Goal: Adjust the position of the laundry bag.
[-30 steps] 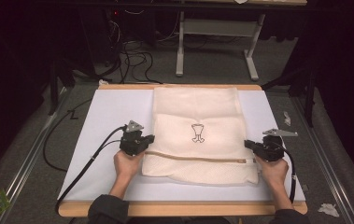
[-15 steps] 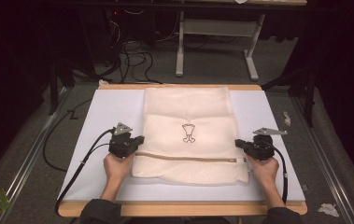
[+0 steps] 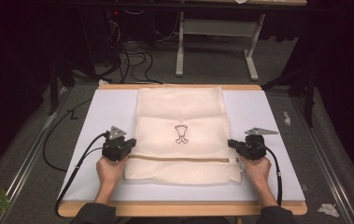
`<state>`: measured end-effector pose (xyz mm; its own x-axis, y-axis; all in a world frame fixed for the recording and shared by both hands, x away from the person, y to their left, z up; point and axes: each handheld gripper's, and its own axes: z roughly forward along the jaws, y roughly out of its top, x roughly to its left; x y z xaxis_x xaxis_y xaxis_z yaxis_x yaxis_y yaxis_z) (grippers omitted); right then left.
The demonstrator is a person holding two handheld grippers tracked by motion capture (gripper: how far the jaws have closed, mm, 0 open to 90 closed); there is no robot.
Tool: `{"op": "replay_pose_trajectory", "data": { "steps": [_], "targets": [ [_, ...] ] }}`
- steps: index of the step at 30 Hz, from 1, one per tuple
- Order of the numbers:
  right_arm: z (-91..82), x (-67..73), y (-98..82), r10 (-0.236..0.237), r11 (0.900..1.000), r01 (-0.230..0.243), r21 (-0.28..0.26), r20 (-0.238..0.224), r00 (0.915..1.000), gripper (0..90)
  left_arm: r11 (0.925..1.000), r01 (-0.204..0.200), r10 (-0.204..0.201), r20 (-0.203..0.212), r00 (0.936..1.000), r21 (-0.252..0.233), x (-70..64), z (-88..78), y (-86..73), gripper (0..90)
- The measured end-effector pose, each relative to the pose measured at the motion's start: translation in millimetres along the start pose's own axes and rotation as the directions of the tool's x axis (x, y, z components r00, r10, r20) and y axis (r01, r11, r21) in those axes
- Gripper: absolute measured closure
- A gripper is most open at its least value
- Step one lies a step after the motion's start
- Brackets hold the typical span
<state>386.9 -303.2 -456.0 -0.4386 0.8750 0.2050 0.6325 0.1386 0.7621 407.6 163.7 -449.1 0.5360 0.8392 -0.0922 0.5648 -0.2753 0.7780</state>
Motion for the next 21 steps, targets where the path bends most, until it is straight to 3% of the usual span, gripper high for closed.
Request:
{"op": "replay_pose_trajectory", "data": {
  "steps": [12, 17, 21],
  "targets": [
    [5.6, 4.4, -1.5, -0.003, 1.000, 0.003, 0.009, 0.017, 0.9998, 86.9, 0.9999, 0.010, -0.010, 0.002, 0.9999, 0.006, 3.4, 4.0, -9.8, 84.7],
    [6.1, 4.3, -2.7, 0.001, 1.000, -0.001, 0.009, 0.024, 0.9997, 83.7, 1.0000, -0.008, 0.008, -0.009, 0.9999, 0.000, 2.4, 4.2, -12.6, 77.4],
    [6.2, 4.8, -3.5, 0.006, 1.000, -0.006, -0.006, 0.031, 0.9995, 74.1, 1.0000, -0.004, 0.003, -0.032, 0.9995, -0.007, 3.8, 2.9, -14.2, 68.0]
  ]
}}
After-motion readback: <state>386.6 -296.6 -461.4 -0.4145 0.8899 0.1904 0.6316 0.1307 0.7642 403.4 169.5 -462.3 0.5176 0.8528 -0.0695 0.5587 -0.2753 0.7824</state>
